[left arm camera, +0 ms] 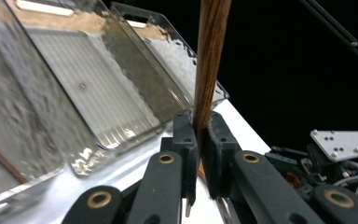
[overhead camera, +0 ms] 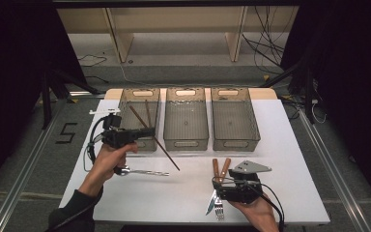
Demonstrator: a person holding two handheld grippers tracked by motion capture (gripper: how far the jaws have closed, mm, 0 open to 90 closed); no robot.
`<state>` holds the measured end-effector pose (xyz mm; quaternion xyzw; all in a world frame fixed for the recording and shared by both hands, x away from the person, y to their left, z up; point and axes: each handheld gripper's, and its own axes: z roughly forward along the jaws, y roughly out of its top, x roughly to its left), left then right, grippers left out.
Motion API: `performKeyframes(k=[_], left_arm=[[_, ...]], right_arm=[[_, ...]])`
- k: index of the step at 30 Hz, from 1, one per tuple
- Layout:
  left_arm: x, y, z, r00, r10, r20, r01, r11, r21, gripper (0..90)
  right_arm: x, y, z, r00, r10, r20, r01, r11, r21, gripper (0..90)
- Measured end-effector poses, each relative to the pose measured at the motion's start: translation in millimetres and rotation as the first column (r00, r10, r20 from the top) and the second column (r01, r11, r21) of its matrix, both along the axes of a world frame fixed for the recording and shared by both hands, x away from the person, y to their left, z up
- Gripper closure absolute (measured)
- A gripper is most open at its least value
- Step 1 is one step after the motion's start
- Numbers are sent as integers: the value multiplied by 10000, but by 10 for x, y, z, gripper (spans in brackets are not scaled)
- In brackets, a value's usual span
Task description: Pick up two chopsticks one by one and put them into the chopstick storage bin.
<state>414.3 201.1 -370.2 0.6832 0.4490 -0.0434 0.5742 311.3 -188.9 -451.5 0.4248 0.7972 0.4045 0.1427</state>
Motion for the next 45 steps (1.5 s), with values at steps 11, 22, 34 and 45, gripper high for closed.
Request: performKeyframes(k=[11,22,34,45], left_arm=[[311,308,296,9975,706,-18,-705,9964,461,842],[616,586,467,9866,1623,-173,-1604,9836,828,843],[873,771,372,9663,2503,-609,-2419,9629,1193,842],[1020,708,111,9568,2733,-995,-2487,9461,2075,841]], right_arm=[[-32,-91,-7,9994,-214,280,204,9992,356,251],[-57,-106,-21,9989,-143,446,128,9994,327,232],[-66,-110,-26,9985,-166,521,148,9993,351,235],[-94,-112,-4,9963,-76,860,28,9985,554,224]])
